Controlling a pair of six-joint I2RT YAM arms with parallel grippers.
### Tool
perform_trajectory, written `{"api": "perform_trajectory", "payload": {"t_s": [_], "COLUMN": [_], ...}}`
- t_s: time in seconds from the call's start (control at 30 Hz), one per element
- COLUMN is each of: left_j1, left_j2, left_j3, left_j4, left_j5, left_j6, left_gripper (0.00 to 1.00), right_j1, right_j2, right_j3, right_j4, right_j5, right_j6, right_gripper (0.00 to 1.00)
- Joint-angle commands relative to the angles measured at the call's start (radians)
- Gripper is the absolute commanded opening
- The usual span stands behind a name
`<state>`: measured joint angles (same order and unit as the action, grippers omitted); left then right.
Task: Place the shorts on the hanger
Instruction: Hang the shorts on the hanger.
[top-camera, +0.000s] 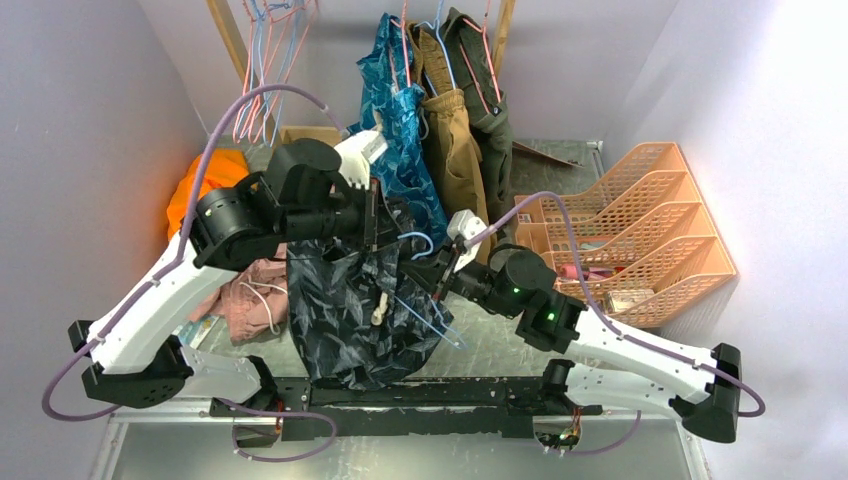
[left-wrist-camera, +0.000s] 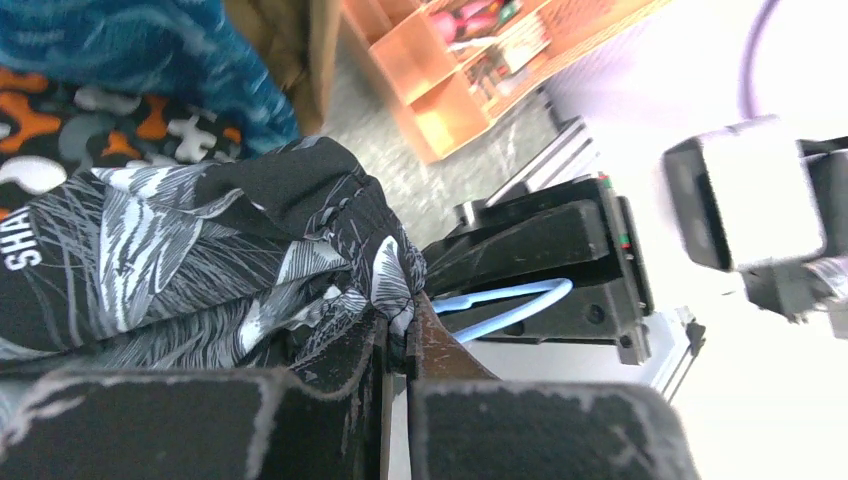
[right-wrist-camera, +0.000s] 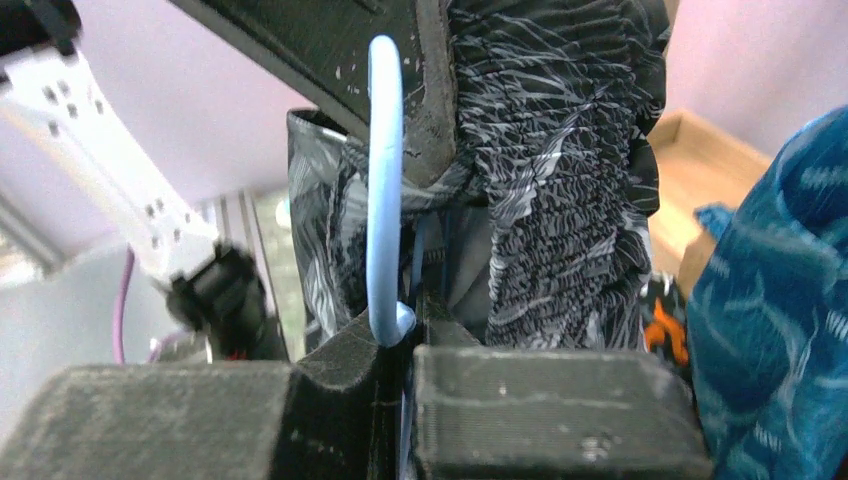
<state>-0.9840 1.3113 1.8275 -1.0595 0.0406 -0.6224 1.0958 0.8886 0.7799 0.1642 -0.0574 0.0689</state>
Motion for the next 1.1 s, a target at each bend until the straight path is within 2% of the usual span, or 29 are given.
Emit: {"api": "perform_trajectory", "payload": {"t_s": [0.0, 0.1, 0.27, 0.43, 0.53, 0.6, 0.7, 0.77, 0.8, 1.07], "left_j1": [-0.006, -0.006, -0.005, -0.005, -0.006, -0.006, -0.005, -0.005, -0.005, -0.006], "left_j2": [-0.015, -0.018, 0.005, 0.012, -0.003, -0.014, -0.032, -0.043, -0.045, -0.045], "left_j3": [0.076, 0.096, 0.166, 0.185, 0.164, 0.155, 0.14, 0.124, 0.118, 0.139], "left_j4": [0.206, 0.239, 0.271, 0.33, 0.342, 0.334, 0.333, 0.347, 0.355, 0.393], "left_j5": [0.149, 0.172, 0.215, 0.252, 0.247, 0.234, 0.211, 0.203, 0.204, 0.249], "left_j6": [0.015, 0.02, 0.024, 0.011, 0.006, 0.006, -0.004, -0.011, -0.013, -0.016], "left_gripper": [0.07, 0.07, 0.07, 0.07, 0.08, 0.16, 0.46, 0.63, 0.68, 0.72], "right_j1": [-0.001, -0.002, -0.002, -0.002, -0.01, -0.02, -0.035, -0.041, -0.044, -0.052], "right_j2": [0.032, 0.058, 0.104, 0.105, 0.115, 0.121, 0.122, 0.117, 0.115, 0.105], "right_j3": [-0.045, -0.077, -0.078, -0.141, -0.166, -0.178, -0.196, -0.203, -0.203, -0.228], "right_j4": [0.411, 0.609, 0.772, 1.017, 1.099, 1.123, 1.158, 1.181, 1.186, 1.251], "right_j5": [0.111, 0.087, 0.045, 0.12, 0.135, 0.122, 0.098, 0.088, 0.082, 0.08], "right_j6": [0.055, 0.086, 0.133, 0.167, 0.179, 0.209, 0.268, 0.294, 0.304, 0.342], "right_gripper": [0.0, 0.0, 0.0, 0.0, 0.0, 0.0, 0.0, 0.0, 0.0, 0.0]}}
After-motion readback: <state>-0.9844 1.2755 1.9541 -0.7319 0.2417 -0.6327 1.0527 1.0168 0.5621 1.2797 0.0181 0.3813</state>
